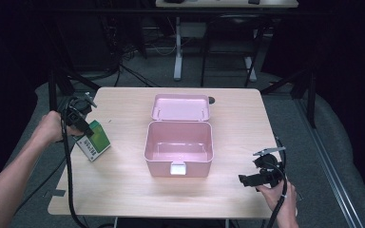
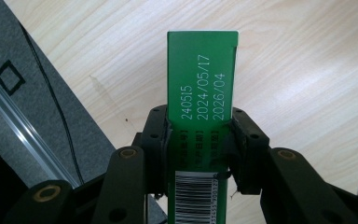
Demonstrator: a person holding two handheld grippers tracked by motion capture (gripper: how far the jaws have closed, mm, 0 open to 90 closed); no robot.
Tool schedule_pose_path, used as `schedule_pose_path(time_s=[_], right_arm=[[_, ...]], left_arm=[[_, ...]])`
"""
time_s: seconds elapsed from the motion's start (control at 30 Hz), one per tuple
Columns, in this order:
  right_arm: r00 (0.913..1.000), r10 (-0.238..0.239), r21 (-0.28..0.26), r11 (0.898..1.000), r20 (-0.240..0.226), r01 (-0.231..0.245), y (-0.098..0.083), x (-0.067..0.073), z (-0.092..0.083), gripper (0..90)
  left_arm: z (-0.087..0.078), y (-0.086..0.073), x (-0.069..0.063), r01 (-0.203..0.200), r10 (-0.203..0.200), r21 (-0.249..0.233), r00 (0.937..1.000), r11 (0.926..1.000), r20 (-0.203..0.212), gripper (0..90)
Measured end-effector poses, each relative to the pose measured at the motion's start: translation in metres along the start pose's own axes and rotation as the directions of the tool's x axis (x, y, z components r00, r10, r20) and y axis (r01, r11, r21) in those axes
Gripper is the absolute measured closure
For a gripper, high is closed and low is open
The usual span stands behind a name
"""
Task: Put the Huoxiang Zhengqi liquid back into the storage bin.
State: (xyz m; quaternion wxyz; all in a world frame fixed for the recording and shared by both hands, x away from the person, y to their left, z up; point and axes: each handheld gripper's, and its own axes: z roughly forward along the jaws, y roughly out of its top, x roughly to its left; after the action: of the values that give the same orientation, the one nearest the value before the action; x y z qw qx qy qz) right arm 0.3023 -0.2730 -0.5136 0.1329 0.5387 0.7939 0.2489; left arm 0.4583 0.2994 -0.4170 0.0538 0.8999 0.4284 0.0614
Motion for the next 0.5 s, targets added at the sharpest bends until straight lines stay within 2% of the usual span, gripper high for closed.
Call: schedule_pose_path(time_s=[0.23, 0.5], right_arm=[[1.0000, -0.007, 0.000, 1.000, -0.002, 0.007, 0.000, 0.001, 0.001, 0.0], [0.9997, -0.026, 0.018, 0.999, -0.002, 0.026, 0.002, 0.003, 0.001, 0.0]], left_arm=[[-0.012, 0.001, -0.008, -0.046, 0.046, -0.005, 0.9990, 0.9989, -0.003, 63.5], [-0.025, 0.004, -0.020, -0.112, 0.112, -0.022, 0.9937, 0.9935, -0.001, 63.5]])
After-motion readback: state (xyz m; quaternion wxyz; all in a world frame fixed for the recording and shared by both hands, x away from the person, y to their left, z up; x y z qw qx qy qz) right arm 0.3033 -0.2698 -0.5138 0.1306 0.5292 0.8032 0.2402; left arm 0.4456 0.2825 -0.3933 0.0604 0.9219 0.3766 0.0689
